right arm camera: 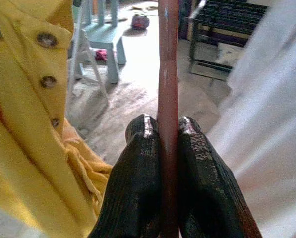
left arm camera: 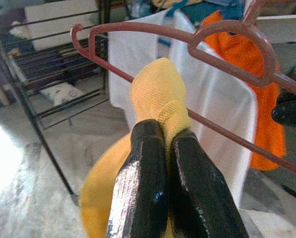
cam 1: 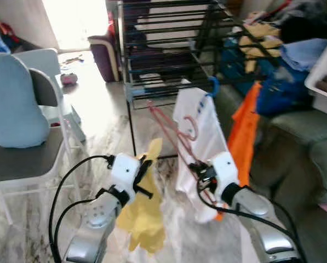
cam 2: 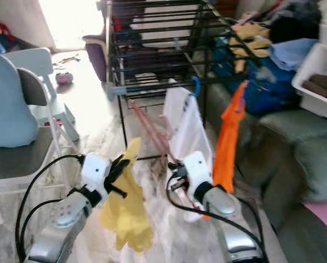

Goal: Hang hanger

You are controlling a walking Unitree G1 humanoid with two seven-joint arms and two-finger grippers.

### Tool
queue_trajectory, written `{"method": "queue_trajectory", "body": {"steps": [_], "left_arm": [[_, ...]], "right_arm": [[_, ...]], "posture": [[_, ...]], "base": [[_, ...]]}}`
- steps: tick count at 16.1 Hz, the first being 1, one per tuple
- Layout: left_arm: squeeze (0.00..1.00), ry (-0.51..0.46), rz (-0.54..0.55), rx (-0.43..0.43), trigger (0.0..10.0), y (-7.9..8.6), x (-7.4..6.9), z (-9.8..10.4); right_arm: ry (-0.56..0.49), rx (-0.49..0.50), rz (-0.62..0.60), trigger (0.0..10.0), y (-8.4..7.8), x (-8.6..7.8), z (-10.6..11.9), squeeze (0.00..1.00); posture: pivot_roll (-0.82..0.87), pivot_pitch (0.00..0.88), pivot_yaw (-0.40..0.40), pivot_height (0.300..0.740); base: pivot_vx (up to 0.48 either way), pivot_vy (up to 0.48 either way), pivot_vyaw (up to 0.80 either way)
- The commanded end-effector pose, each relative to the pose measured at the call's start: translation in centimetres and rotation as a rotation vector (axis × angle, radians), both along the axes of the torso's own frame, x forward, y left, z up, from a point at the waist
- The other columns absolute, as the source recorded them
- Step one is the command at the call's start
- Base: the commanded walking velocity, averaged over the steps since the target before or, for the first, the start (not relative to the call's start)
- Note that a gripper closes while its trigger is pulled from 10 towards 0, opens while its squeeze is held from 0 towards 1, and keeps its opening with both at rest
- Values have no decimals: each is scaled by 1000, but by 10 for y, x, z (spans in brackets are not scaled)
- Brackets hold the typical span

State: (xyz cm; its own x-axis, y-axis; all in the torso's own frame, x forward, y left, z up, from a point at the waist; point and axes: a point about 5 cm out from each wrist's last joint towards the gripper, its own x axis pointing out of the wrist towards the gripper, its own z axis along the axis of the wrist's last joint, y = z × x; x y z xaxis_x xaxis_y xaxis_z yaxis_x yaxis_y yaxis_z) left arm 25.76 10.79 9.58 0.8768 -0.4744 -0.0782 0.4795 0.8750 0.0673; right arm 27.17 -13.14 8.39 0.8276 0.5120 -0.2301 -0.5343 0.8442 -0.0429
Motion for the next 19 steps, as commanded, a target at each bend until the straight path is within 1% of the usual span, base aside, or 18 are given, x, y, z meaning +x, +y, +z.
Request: {"method": "queue_trajectory", "body": {"steps": [1, 6, 12, 19], "left_arm": [[0, -42, 8, 14, 10000, 5, 3, 8], [0, -41, 2, 24, 10000, 7, 4, 8], [0, -40, -4, 19, 10000, 4, 3, 7], [0, -45, -19, 23, 10000, 2, 4, 8]], "right_arm": [[-18, 11, 14, 10000, 6, 3, 5, 0], [-12, 1, 18, 10000, 3, 3, 5, 0], [9, 0, 61, 10000, 9, 3, 3, 0], [14, -3, 76, 10000, 11, 4, 1, 0]], "posture": [[-116, 0, -9, 740], [-119, 0, -11, 740], [-115, 0, -12, 740], [-114, 0, -9, 740]], "base": [[-304, 0, 0], [-303, 0, 0], [-303, 0, 0], [-304, 0, 0]]}}
